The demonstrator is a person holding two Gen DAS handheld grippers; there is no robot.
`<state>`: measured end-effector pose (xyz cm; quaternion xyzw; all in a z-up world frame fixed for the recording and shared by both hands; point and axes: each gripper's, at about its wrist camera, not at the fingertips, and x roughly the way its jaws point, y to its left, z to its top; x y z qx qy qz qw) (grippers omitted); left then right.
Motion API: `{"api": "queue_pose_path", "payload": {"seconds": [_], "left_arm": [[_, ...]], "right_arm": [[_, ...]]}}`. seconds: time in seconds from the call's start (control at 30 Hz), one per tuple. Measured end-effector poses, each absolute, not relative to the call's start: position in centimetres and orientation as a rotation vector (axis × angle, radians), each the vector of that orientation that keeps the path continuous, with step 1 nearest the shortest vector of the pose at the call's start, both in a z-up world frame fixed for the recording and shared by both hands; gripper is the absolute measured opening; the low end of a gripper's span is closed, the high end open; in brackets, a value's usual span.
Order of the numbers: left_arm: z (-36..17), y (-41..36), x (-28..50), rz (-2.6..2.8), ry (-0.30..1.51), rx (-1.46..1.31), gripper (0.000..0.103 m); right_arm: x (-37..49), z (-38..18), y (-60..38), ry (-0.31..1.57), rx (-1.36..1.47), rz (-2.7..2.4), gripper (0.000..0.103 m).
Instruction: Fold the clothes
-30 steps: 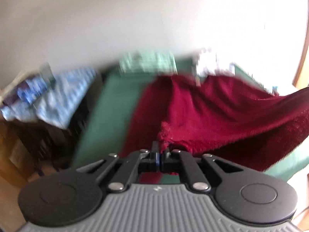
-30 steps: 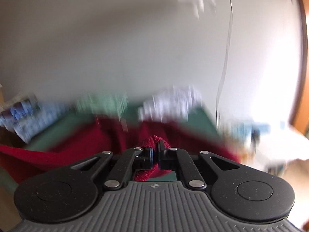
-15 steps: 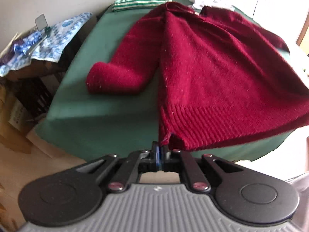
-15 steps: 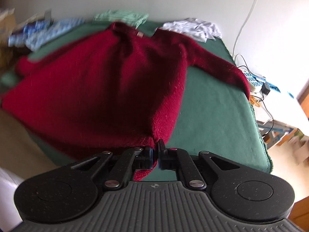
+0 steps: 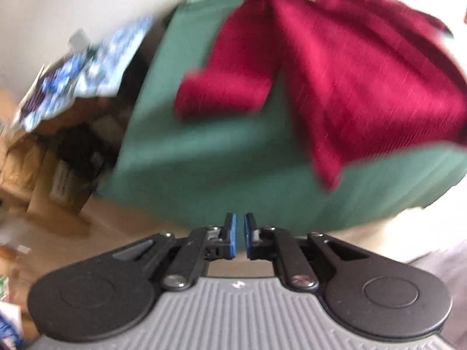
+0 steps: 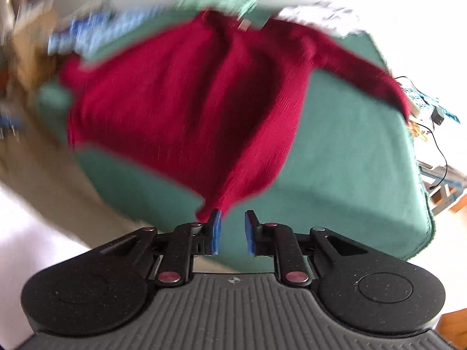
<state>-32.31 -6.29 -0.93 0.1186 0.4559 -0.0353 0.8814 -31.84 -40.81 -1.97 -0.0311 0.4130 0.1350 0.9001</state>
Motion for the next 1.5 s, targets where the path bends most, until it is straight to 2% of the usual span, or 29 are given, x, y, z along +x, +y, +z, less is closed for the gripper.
{"api": "queue_pose_path", "payload": {"seconds": [0.03,0.07,0.1,0.13,0.23,0.3,0.33,0.37,0.4,0.53,0.63,0.67,0.7,0.73,0.77,0.8,0.83,0.87,0.97,1.1,1.17,1.23,1.27,1.3,1.43,1.5], "left_arm": [[-0.2,-7.3,-31.6,-0.107,0.907,0.234,0.015],[-0.2,-8.2,-30.7,-0.124,0.891,0.232,0.032],[-0.6,-9.0,-29.6,-0.131,0.892,0.237,0.036],[-1.0,-9.8,-28.6,-0.138,0.892,0.242,0.033],[-2.3,-12.1,-25.5,-0.159,0.893,0.257,0.031],[-3.1,-13.7,-23.4,-0.174,0.894,0.266,0.020],[-3.5,-14.5,-22.4,-0.181,0.895,0.271,0.019],[-3.8,-14.4,-22.0,-0.177,0.895,0.274,0.018],[-4.0,-13.8,-21.9,-0.166,0.895,0.275,0.019],[-3.2,-12.2,-21.6,-0.167,0.925,0.311,0.019],[-1.9,-11.1,-21.0,-0.188,0.924,0.340,0.014],[-0.6,-11.0,-20.2,-0.210,0.881,0.360,0.017],[0.7,-10.9,-19.2,-0.228,0.833,0.387,0.026],[2.0,-10.8,-17.9,-0.239,0.791,0.401,0.034],[3.2,-10.2,-16.0,-0.249,0.753,0.394,0.047],[4.4,-9.5,-13.4,-0.262,0.724,0.380,0.050],[5.1,-9.1,-10.8,-0.278,0.708,0.391,0.048],[5.6,-9.0,-8.3,-0.296,0.697,0.417,0.041],[5.7,-9.4,-0.9,-0.380,0.683,0.524,0.044],[3.4,-11.3,6.5,-0.509,0.674,0.731,0.063],[1.7,-12.5,8.4,-0.570,0.660,0.837,0.069],[0.6,-13.0,10.0,-0.634,0.669,0.862,0.077],[0.3,-13.2,10.6,-0.660,0.672,0.861,0.086],[-0.1,-13.2,11.2,-0.680,0.669,0.860,0.090],[-1.4,-13.7,13.6,-0.671,0.703,0.785,0.091],[-2.1,-13.7,14.4,-0.664,0.731,0.741,0.091]], "right_arm": [[-31.1,-1.4,-41.1,0.822,-0.020,0.274,0.020],[-30.0,-1.4,-40.9,0.800,-0.014,0.255,0.026],[-28.5,-1.8,-40.4,0.785,-0.032,0.230,0.031],[-27.2,-2.3,-39.9,0.771,-0.052,0.198,0.037],[-24.1,-3.8,-39.4,0.748,-0.061,0.082,0.037],[-23.0,-4.8,-40.4,0.773,-0.005,0.011,0.037],[-22.7,-5.1,-41.0,0.793,0.030,0.001,0.026],[-22.2,-5.1,-41.7,0.816,0.056,0.015,0.006],[-21.9,-5.2,-42.2,0.831,0.046,0.015,0.003],[-21.9,-5.3,-44.2,0.893,-0.015,-0.011,0.005],[-20.5,-2.7,-45.6,0.893,0.030,0.032,0.017],[-19.5,-1.0,-45.5,0.854,0.010,0.044,0.023],[-18.3,0.8,-45.4,0.811,-0.020,0.052,0.030],[-16.8,2.4,-45.0,0.776,-0.054,0.060,0.049],[-15.2,3.8,-44.6,0.746,-0.090,0.069,0.060],[-13.6,5.1,-44.1,0.720,-0.121,0.074,0.061],[-11.7,6.0,-43.5,0.707,-0.149,0.085,0.061],[-9.7,6.4,-42.7,0.711,-0.174,0.100,0.061],[-3.9,6.8,-40.4,0.738,-0.241,0.141,0.062],[3.2,6.3,-37.6,0.765,-0.310,0.176,0.062],[5.7,4.9,-36.7,0.781,-0.345,0.197,0.064],[8.2,3.1,-35.8,0.799,-0.388,0.216,0.064],[9.6,2.2,-35.4,0.806,-0.409,0.223,0.064],[11.1,1.3,-35.0,0.811,-0.429,0.227,0.064],[16.0,-2.2,-34.7,0.868,-0.419,0.247,0.064],[17.3,-3.5,-35.3,0.940,-0.331,0.302,0.054]]}}
